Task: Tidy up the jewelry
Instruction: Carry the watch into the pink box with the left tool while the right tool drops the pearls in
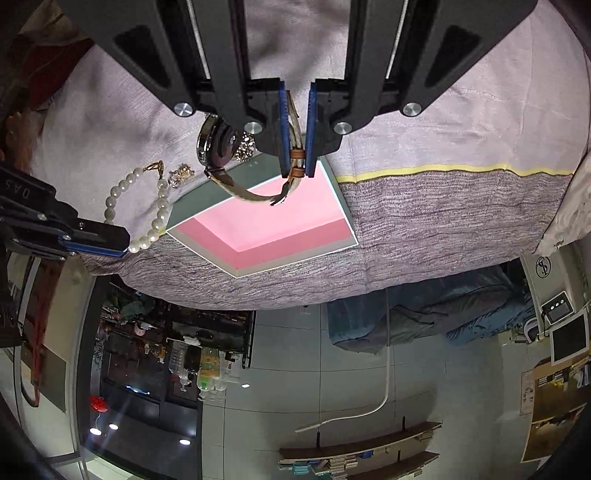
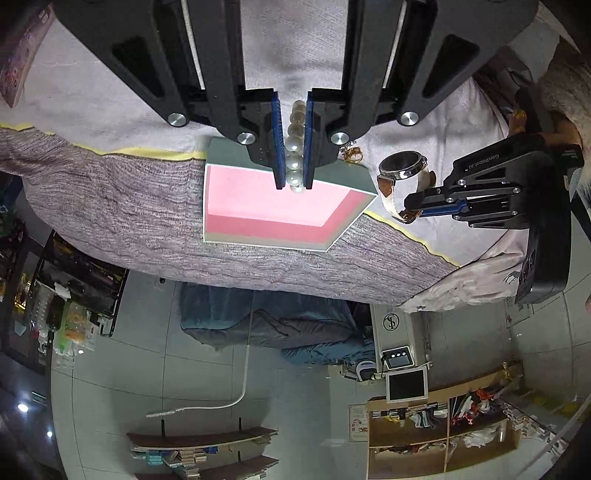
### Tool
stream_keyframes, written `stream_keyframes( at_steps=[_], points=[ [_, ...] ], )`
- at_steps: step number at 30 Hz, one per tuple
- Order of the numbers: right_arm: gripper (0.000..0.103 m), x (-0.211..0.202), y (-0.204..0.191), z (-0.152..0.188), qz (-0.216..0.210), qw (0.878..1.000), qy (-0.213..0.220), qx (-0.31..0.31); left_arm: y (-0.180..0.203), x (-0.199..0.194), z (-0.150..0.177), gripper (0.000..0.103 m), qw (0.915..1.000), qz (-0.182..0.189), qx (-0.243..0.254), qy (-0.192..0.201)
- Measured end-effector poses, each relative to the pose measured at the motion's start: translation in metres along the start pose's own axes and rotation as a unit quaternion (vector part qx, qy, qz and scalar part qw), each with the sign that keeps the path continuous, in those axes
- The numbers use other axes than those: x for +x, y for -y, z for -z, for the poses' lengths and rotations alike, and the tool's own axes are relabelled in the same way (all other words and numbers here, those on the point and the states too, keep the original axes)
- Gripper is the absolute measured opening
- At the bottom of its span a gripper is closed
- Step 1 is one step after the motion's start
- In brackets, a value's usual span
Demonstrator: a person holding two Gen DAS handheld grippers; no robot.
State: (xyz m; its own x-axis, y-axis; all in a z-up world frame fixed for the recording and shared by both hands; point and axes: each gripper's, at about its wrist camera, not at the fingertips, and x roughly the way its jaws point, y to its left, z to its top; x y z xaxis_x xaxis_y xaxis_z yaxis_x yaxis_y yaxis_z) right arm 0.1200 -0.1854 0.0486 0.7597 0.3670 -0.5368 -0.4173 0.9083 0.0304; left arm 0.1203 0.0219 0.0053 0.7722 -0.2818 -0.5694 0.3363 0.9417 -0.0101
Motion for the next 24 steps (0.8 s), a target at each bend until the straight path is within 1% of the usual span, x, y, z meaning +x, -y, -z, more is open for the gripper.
stream_keyframes(
  at_steps=[4,8,10,15,19,22,24],
  points=[
    [0.01,0.017,0.011,-0.02,-0.003,1.0,0.01,0.014,-0.004,0.02,-0.022,0.007,0.9999,0.011,0.005,0.008],
    [0.01,0.041,0.025,-0.035,0.004,0.999,0.01,0.031,-0.007,0.044,-0.042,0.007,0.9999,0.0,0.014,0.009],
    [0.01,0.055,0.033,-0.038,0.01,0.999,0.004,0.04,-0.007,0.059,-0.047,0.007,0.9997,-0.001,0.023,0.0],
    [0.01,0.091,0.051,-0.034,0.022,0.997,-0.026,0.072,-0.006,0.096,-0.046,0.008,0.9988,-0.004,0.031,-0.037],
    [0.01,0.114,0.061,-0.021,0.02,0.995,-0.055,0.087,-0.002,0.116,-0.038,0.009,0.9973,-0.014,0.043,-0.057],
    [0.01,0.125,0.06,-0.011,0.023,0.994,-0.07,0.085,-0.002,0.123,-0.034,0.011,0.9968,-0.01,0.044,-0.066],
    [0.01,0.126,0.059,-0.008,0.024,0.994,-0.069,0.08,0.0,0.123,-0.034,0.013,0.9971,-0.011,0.048,-0.058]
  ],
)
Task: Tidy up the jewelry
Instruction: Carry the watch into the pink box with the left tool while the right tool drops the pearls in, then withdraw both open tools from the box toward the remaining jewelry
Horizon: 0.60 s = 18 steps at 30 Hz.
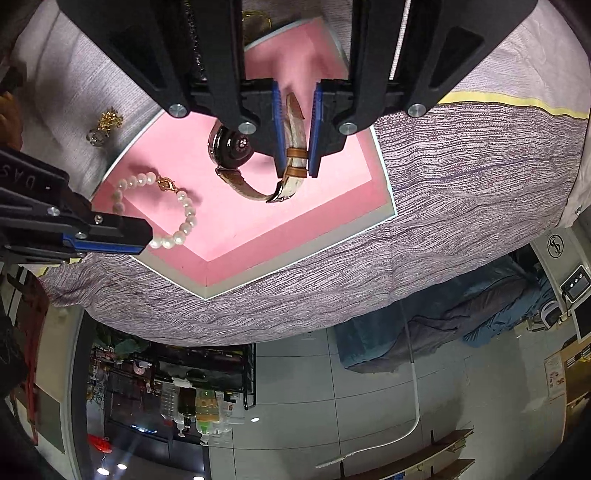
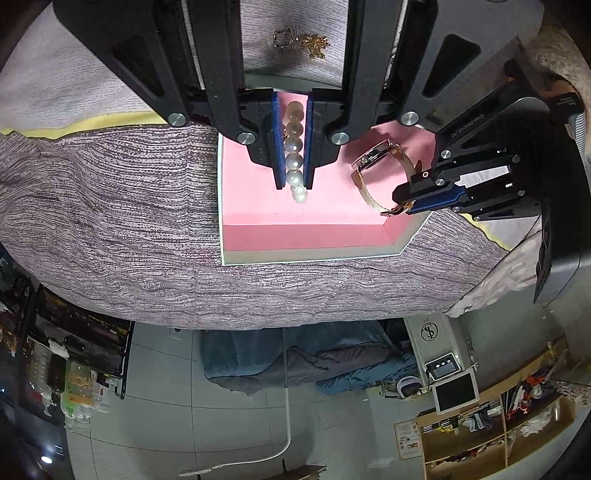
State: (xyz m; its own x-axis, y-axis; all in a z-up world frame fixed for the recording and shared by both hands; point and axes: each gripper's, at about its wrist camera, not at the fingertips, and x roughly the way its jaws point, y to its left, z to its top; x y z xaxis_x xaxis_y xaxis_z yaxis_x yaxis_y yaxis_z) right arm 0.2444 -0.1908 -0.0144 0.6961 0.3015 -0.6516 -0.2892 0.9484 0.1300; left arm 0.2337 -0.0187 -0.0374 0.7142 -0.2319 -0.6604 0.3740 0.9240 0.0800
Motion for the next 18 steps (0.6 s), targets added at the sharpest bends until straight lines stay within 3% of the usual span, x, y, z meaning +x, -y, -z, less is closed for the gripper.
stream_keyframes(
  at_steps=[3,4,5,6,7,10,12,18],
  points=[
    [0.011,0.0,-0.002,0.002,0.006,1.0,0.006,-0.005,0.002,-0.002,-0.001,0.02,1.0,0.006,0.004,0.005],
    [0.016,-0.001,-0.003,0.002,0.006,1.0,0.008,-0.007,0.004,-0.001,0.0,0.026,1.0,0.003,0.007,0.003],
    [0.033,-0.002,-0.005,0.002,0.009,1.0,0.012,-0.009,0.005,-0.001,0.0,0.03,0.9999,-0.004,0.012,0.0],
    [0.045,-0.005,-0.005,0.002,0.015,1.0,0.019,-0.008,0.007,-0.001,0.002,0.041,0.9997,-0.014,0.019,0.004],
    [0.063,-0.009,-0.005,0.003,0.021,0.999,0.028,-0.003,0.007,-0.005,0.003,0.06,0.9993,-0.021,0.024,0.018],
    [0.064,-0.017,-0.002,0.003,0.04,0.998,0.047,0.002,0.004,-0.022,0.002,0.091,0.9972,-0.041,0.015,0.061],
    [0.066,-0.018,0.0,0.004,0.051,0.998,0.042,0.004,0.001,-0.033,0.001,0.094,0.9957,-0.038,0.005,0.085],
    [0.07,-0.032,0.01,0.014,0.049,0.998,0.037,0.033,-0.006,-0.048,0.004,0.097,0.9944,-0.061,-0.007,0.087]
  ],
)
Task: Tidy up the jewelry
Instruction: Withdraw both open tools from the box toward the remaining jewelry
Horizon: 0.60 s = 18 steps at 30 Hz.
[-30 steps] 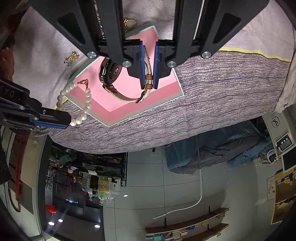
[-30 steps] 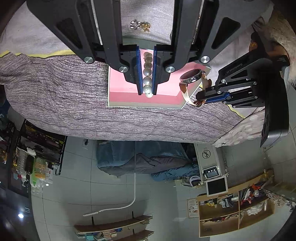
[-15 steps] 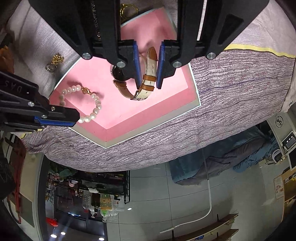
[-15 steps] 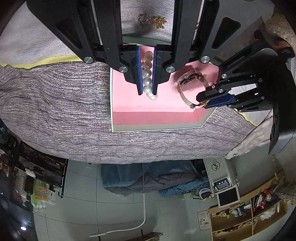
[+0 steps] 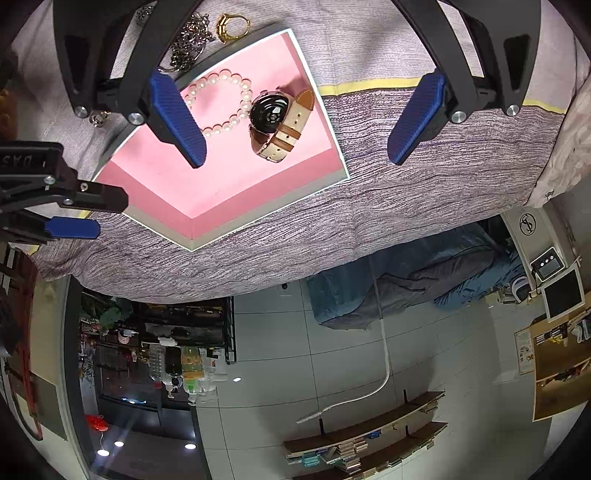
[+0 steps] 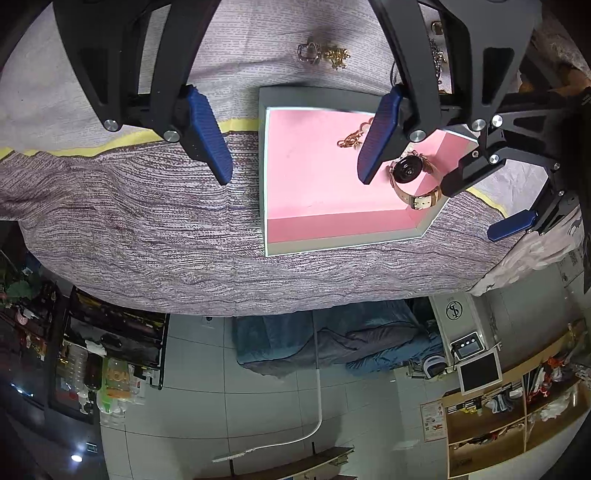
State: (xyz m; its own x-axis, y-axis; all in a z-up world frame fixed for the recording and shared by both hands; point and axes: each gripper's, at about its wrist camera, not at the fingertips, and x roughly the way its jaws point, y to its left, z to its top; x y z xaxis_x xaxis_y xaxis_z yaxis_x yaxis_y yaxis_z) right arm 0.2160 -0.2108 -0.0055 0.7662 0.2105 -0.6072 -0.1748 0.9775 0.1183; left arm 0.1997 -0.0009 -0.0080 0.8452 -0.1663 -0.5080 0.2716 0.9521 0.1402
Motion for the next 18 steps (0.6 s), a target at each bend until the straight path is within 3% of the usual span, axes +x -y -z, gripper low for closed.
stream_keyframes(
  at_steps=[7,13,18],
  points=[
    [0.071,-0.03,0.011,0.023,-0.012,1.0,-0.006,0.003,-0.019,-0.034,0.027,0.097,0.9986,-0.006,-0.051,0.009],
    [0.071,-0.045,-0.005,0.043,-0.029,0.999,-0.016,-0.031,-0.024,-0.056,0.055,0.097,0.9965,0.011,-0.082,-0.002],
    [0.071,-0.044,-0.014,0.058,-0.034,0.997,-0.035,-0.059,-0.015,-0.061,0.076,0.097,0.9964,0.024,-0.078,-0.024]
  ],
)
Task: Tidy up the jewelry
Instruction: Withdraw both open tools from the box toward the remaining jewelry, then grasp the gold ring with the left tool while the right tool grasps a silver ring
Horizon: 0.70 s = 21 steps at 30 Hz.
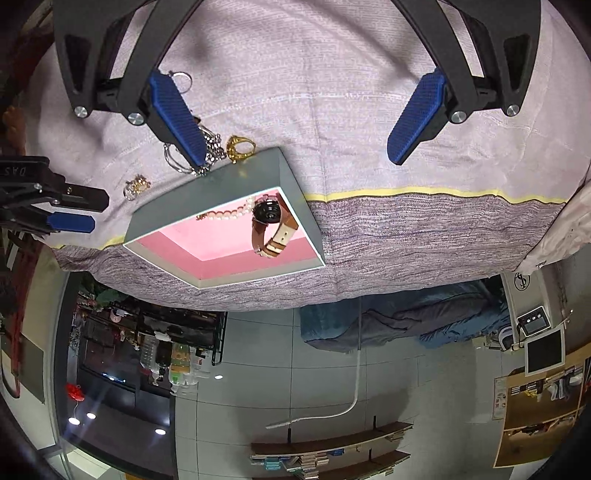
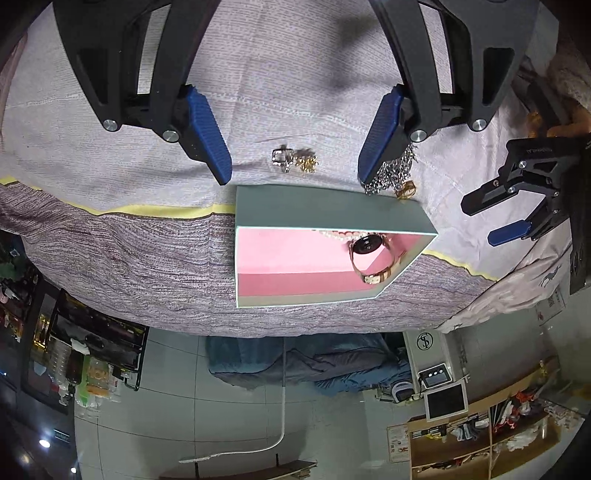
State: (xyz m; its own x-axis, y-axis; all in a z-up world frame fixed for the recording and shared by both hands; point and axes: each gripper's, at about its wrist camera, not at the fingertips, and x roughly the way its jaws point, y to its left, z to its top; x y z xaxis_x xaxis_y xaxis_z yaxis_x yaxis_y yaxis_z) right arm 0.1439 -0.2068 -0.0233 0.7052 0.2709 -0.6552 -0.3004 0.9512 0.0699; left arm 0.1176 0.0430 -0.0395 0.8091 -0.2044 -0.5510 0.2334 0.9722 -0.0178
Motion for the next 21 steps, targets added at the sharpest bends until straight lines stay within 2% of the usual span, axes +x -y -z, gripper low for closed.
stream_keyframes(
  at_steps=[6,8,12,15,17,21],
  points=[
    [0.07,0.009,0.005,0.012,0.019,0.999,-0.027,-0.01,0.011,0.002,0.013,0.096,0.9995,0.022,0.008,-0.019],
    [0.065,0.013,0.01,0.013,0.025,0.999,-0.037,-0.005,0.013,0.007,0.013,0.094,0.9994,0.024,0.007,-0.025],
    [0.057,0.023,0.009,0.009,0.026,0.998,-0.046,-0.018,0.012,0.019,0.009,0.072,0.9987,0.03,0.001,-0.042],
    [0.049,0.029,0.006,0.006,0.034,0.998,-0.051,-0.028,0.012,0.024,0.008,0.062,0.9984,0.031,0.0,-0.047],
    [0.039,0.034,0.006,0.006,0.04,0.997,-0.061,-0.034,0.013,0.026,0.008,0.057,0.9982,0.027,0.007,-0.053],
    [0.033,0.041,0.006,0.008,0.048,0.995,-0.071,-0.043,0.016,0.033,0.012,0.047,0.9967,0.026,0.024,-0.072]
  ],
)
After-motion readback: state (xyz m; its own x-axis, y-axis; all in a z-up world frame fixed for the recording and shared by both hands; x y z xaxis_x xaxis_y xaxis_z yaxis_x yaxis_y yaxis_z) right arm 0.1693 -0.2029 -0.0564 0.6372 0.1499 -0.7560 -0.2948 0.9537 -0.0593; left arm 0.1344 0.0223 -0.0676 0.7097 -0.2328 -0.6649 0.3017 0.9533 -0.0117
